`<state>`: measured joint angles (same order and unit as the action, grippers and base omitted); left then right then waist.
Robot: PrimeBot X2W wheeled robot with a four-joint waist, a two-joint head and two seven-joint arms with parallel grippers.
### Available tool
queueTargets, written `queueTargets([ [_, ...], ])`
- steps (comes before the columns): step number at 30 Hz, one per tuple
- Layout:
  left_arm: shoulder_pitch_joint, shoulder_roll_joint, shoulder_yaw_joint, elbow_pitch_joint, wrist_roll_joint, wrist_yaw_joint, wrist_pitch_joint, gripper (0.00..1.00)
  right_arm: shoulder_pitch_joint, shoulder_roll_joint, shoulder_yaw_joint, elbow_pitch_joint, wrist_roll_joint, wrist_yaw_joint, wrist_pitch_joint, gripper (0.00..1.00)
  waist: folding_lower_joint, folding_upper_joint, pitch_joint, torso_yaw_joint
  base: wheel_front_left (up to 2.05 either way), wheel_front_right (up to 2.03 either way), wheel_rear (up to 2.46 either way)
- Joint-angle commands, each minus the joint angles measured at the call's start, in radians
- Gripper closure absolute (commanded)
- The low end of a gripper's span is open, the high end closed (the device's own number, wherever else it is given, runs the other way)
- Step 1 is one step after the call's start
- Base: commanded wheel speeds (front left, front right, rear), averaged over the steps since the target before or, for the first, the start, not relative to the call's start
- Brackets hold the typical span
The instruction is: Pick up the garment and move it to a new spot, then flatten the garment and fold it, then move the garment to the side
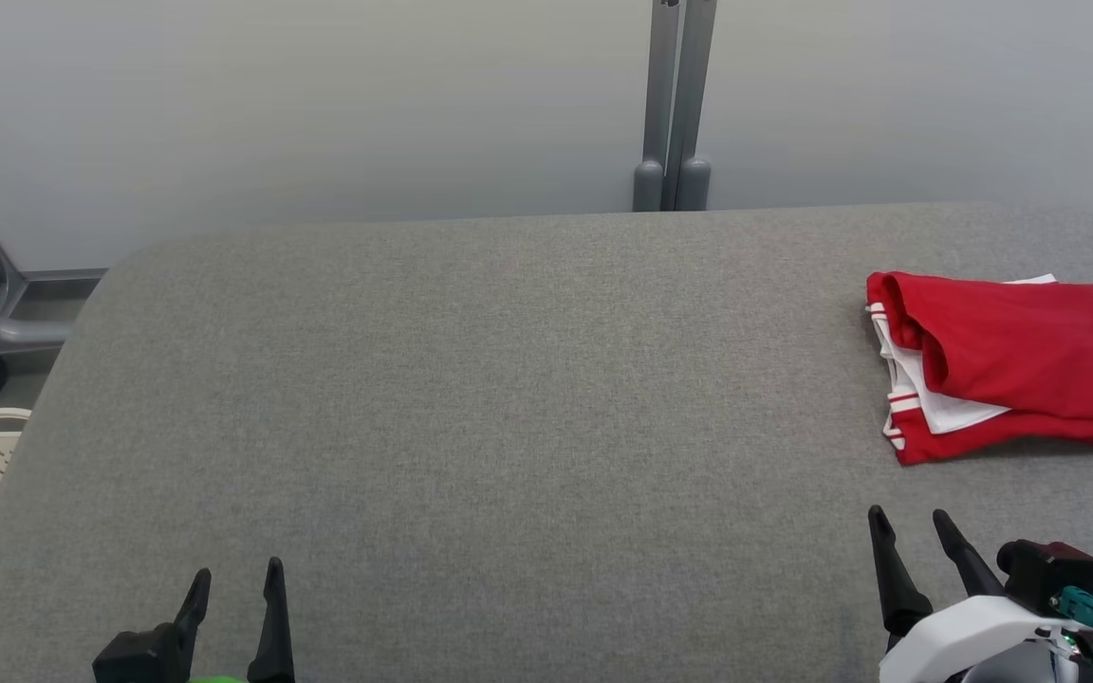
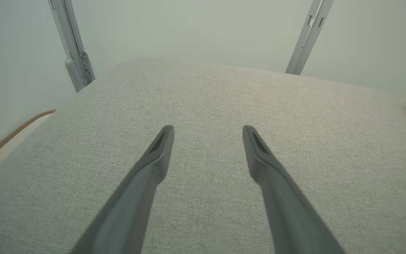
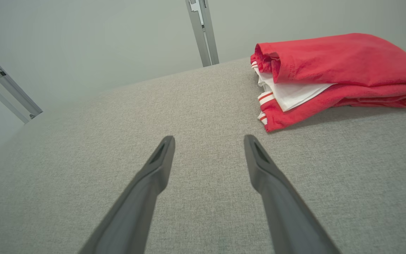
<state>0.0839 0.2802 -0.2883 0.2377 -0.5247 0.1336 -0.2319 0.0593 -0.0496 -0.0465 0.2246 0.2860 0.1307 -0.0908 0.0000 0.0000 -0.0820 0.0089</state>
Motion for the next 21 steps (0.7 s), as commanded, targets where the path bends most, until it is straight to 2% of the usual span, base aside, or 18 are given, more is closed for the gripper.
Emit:
queueTargets([
  [1,-0.015,0.007,0.005,0.003,-0.006,0.008,-0.008,0.00,-0.005,-0.002,0.001,0.003,0.001,0.000,-0.006,0.00,0.0000,0.0000,0.003,0.001,0.00,0.00,0.00],
  [18,-0.026,0.004,0.011,0.009,-0.017,0.009,-0.014,0.00,-0.019,-0.002,0.005,0.005,0.000,0.000,0.009,0.00,0.0000,0.0000,0.016,0.008,0.00,0.00,0.00],
  [19,-0.013,0.002,0.008,0.008,-0.013,0.008,-0.011,1.00,-0.009,0.000,0.005,0.003,-0.001,0.000,0.010,1.00,0.0000,0.0000,0.016,0.008,0.00,0.00,0.00],
  [21,-0.003,-0.007,0.004,0.023,-0.014,0.008,-0.009,1.00,0.000,0.003,0.006,0.018,0.000,0.000,0.010,1.00,0.0000,0.0000,0.017,0.008,0.00,0.00,0.00],
])
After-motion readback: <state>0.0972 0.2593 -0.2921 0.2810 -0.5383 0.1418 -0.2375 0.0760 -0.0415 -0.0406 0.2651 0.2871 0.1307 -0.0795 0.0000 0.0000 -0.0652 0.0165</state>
